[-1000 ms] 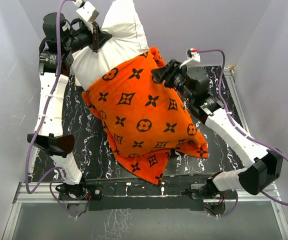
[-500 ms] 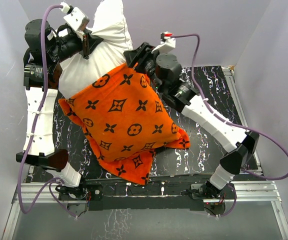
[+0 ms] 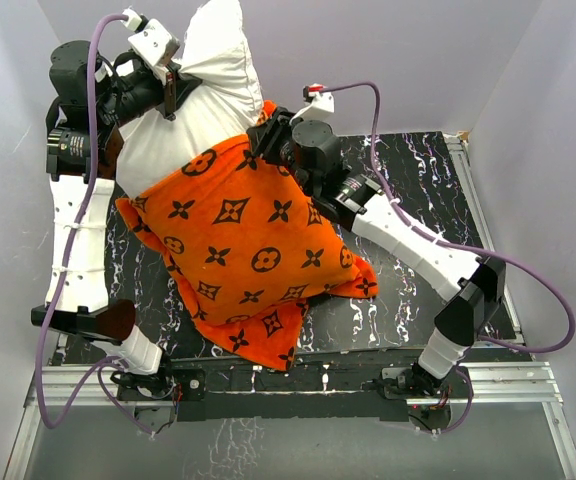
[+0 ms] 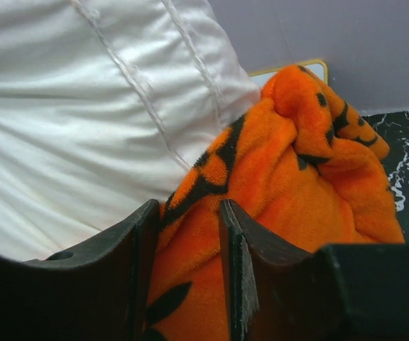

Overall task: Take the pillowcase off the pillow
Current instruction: Remove the pillow from the pillowcase.

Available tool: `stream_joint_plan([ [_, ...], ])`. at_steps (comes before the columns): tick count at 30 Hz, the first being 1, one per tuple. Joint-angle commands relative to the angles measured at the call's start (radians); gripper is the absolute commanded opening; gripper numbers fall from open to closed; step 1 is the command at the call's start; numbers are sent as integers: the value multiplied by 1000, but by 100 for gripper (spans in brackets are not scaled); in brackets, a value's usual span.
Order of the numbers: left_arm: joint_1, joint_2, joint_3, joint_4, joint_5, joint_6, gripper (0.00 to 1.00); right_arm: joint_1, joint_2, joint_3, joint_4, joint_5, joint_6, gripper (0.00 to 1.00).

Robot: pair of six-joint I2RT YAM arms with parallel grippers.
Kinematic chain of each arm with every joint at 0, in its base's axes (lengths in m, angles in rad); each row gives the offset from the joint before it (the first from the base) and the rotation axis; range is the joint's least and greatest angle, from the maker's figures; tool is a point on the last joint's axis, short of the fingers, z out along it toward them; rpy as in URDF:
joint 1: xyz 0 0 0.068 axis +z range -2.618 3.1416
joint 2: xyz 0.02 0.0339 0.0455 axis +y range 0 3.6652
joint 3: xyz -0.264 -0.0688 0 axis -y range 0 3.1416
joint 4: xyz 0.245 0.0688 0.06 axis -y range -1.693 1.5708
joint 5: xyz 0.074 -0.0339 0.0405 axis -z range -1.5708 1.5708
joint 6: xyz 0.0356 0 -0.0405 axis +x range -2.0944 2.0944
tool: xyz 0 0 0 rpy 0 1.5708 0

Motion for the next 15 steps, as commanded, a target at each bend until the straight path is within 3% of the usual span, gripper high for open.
stream_joint_plan([
  [1,-2,-143,53,258,3,56,0,-5,-43,-113,-12,82,-18,38],
  [10,-2,-169,39,274,-15,91,0,-26,-64,-334,13,109,46,8],
  [15,-2,-181,28,298,-49,130,0,-58,-95,-472,19,125,82,8],
])
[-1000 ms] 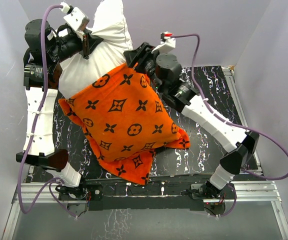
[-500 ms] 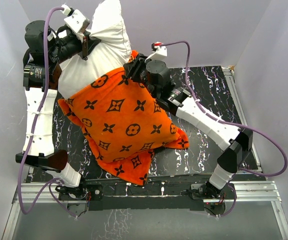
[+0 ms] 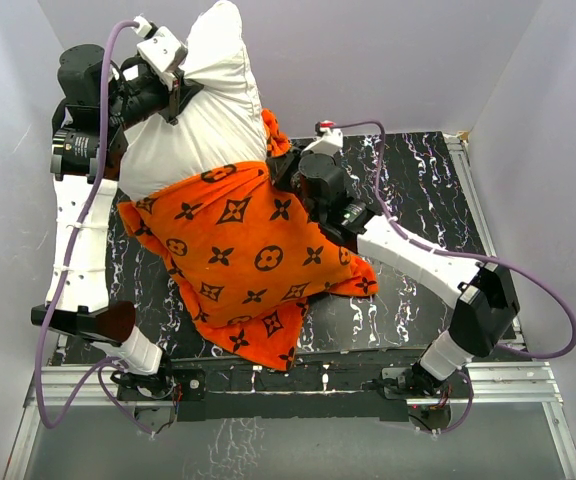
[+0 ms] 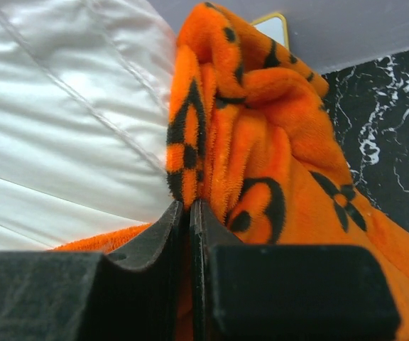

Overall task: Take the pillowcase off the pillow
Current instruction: Remove the pillow from the pillowcase.

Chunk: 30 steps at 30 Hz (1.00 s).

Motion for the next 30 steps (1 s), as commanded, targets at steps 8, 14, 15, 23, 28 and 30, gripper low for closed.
stream_joint_plan([
  [8,3,-191,28,364,-77,126,0,-147,-80,-421,-111,44,82,8],
  [14,3,-189,37,393,-120,139,0,-182,-81,-538,-113,34,83,8],
  [15,3,-186,42,393,-124,139,0,-189,-82,-552,-114,32,85,8],
  [23,4,-156,73,402,-179,137,0,-312,-250,-502,-97,14,-23,10],
  [28,4,-126,108,353,-150,70,0,-266,-350,-371,110,-154,-299,27],
  [30,3,-111,131,302,-121,30,0,-226,-368,-344,223,-287,-419,34],
])
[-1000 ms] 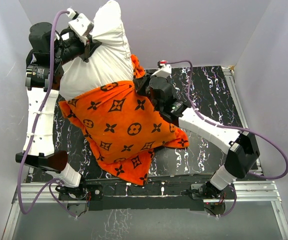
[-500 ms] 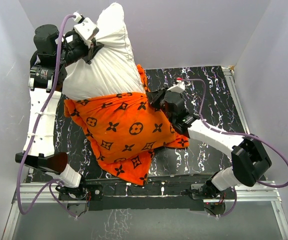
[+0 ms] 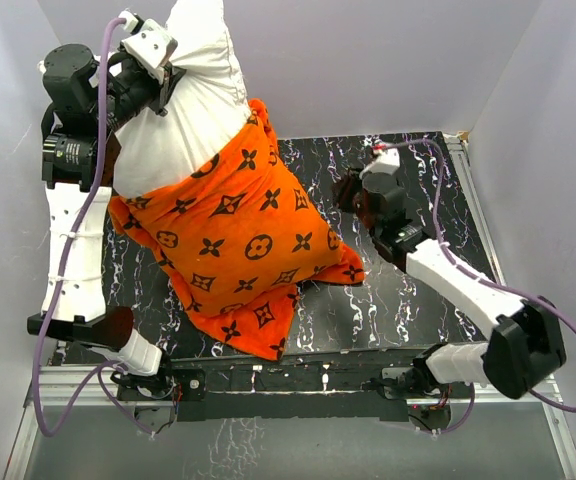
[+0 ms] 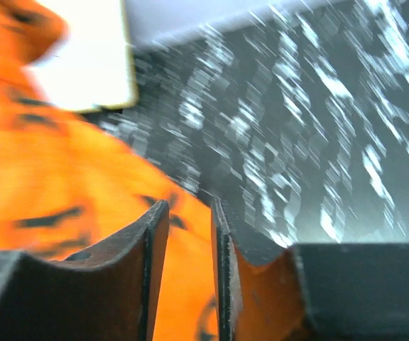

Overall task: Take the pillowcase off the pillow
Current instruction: Remove the pillow from the pillowcase.

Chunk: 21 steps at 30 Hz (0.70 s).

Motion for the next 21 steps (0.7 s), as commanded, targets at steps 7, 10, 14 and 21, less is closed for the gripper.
stream_joint_plan([
  [7,3,-53,154,189,47,-58,0,361,-75,154,402,-492,-917,56],
  [10,3,-49,162,162,63,-71,0,453,-24,226,362,-584,-1117,60],
  [14,4,-67,121,138,63,-100,0,645,107,368,246,-512,-1396,61],
  [21,3,-79,88,116,80,-118,0,741,343,615,183,-466,-1614,61],
])
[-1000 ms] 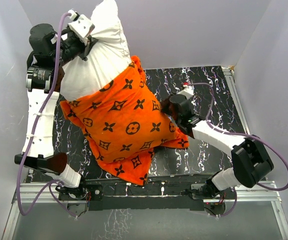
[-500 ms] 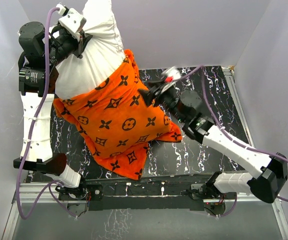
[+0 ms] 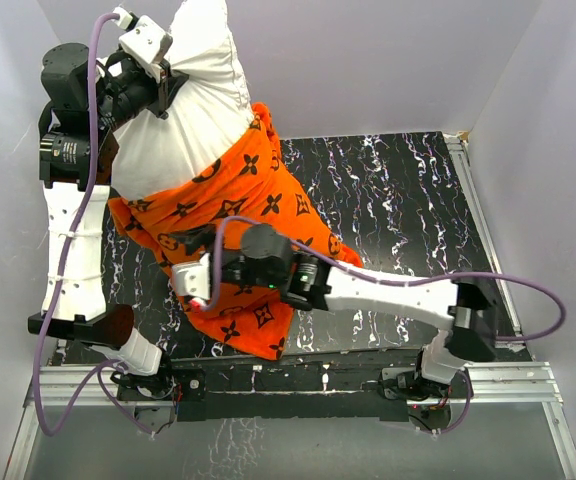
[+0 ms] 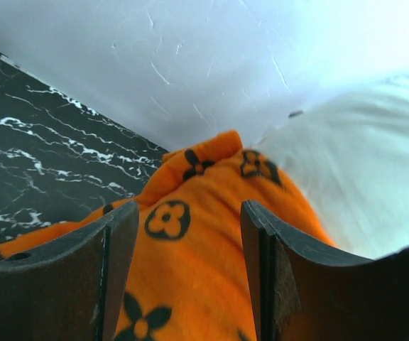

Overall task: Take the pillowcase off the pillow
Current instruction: Remove the pillow from the pillowcase.

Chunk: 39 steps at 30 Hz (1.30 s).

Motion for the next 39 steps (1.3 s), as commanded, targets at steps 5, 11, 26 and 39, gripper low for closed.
stream_joint_plan([
  [5,2,-101,27,173,51,-17,0,16,265,356,-93,58,-281,58],
  [11,2,-91,68,131,77,-38,0,12,417,496,-99,159,-344,55],
  [26,1,-32,158,27,178,-250,0,-11,447,499,8,252,-370,63],
  [39,1,-21,234,522,-28,-296,0,-383,110,31,131,315,112,49],
])
